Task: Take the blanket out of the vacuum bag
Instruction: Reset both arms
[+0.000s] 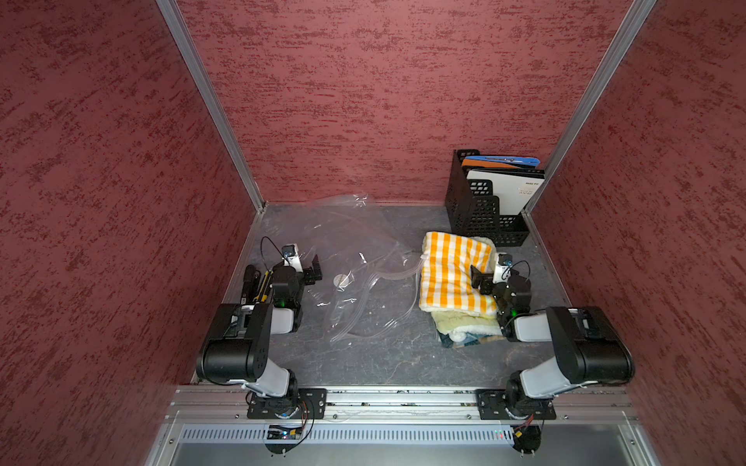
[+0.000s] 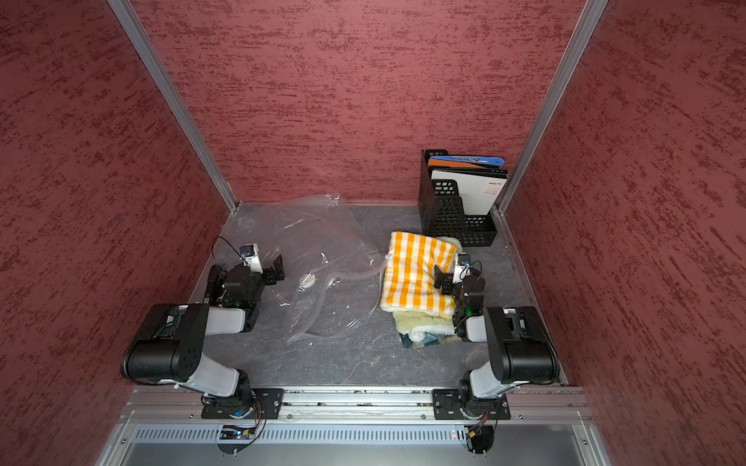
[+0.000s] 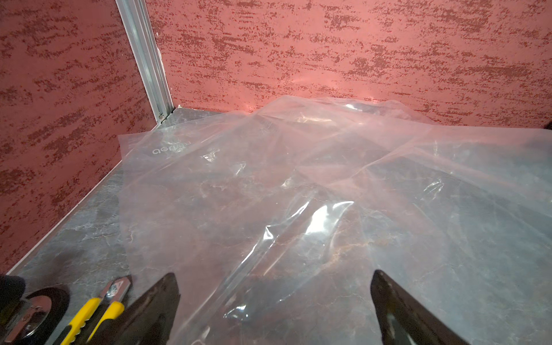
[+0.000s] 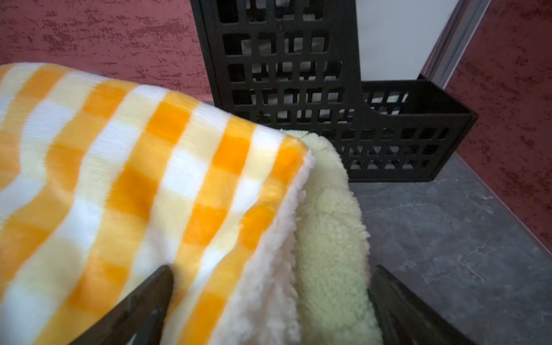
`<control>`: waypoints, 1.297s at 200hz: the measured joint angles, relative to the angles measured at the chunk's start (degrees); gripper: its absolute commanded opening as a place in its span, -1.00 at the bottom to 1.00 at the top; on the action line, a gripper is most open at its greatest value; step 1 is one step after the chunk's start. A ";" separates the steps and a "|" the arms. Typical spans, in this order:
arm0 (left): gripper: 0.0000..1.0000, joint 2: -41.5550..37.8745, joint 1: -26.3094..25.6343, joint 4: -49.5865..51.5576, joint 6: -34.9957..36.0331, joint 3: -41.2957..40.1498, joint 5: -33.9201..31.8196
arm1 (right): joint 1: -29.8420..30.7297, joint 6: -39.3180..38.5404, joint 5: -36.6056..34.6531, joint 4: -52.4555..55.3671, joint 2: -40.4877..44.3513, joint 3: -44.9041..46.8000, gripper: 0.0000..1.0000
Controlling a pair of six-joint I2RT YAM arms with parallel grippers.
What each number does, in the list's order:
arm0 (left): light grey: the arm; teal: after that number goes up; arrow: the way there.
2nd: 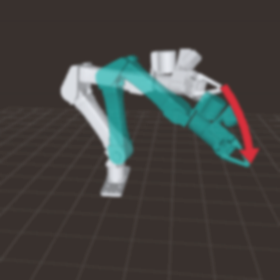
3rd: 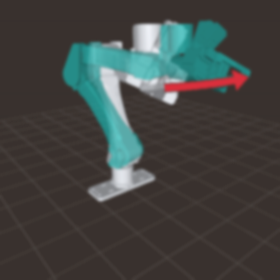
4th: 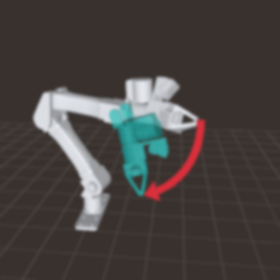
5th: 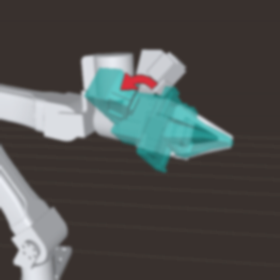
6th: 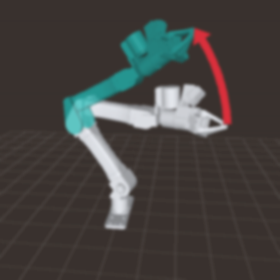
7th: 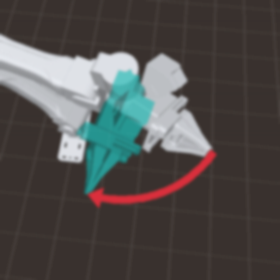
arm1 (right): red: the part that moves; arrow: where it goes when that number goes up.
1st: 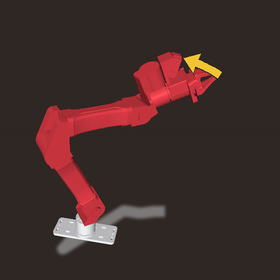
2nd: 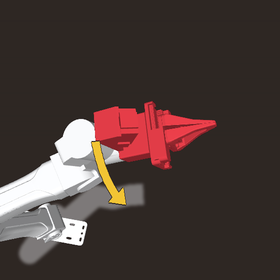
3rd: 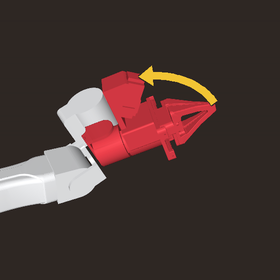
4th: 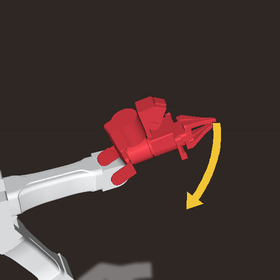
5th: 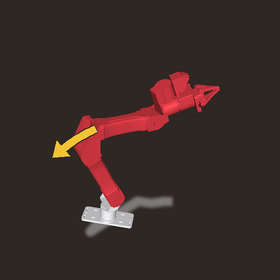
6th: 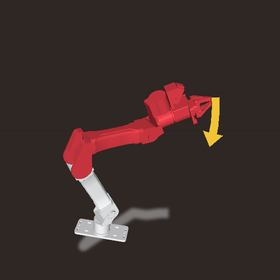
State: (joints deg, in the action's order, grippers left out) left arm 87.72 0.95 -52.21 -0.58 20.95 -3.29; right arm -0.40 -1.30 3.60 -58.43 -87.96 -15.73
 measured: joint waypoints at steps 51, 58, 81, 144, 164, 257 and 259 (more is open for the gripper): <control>0.99 0.00 -0.02 0.07 0.00 0.00 0.00 | 0.33 0.42 -0.96 5.33 -0.11 -6.99 0.98; 0.99 0.00 -0.02 0.09 0.00 0.00 -0.02 | 0.33 0.42 -1.03 5.68 -0.11 -7.02 0.98; 0.99 0.00 -0.04 0.13 0.02 0.00 -0.02 | 0.37 0.42 -1.11 6.84 -0.11 -7.02 0.98; 0.99 0.00 -0.07 0.15 0.02 0.00 -0.02 | 0.39 0.44 -1.27 7.34 -0.11 -7.02 0.98; 0.99 0.00 -0.04 0.13 0.02 0.00 -0.04 | 0.44 0.44 -1.29 7.34 -0.11 -7.02 0.98; 0.99 0.00 -0.26 0.48 0.02 0.00 0.15 | 0.61 0.42 -1.40 7.37 -0.11 -7.02 0.98; 0.99 0.00 -0.26 0.50 0.00 0.00 0.15 | 0.61 0.44 -1.40 7.37 -0.11 -7.02 0.98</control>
State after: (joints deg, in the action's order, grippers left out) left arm 87.72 0.69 -51.70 -0.58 20.95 -3.14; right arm 0.21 -0.86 2.20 -51.07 -88.07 -22.74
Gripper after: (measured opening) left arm 0.994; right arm 0.989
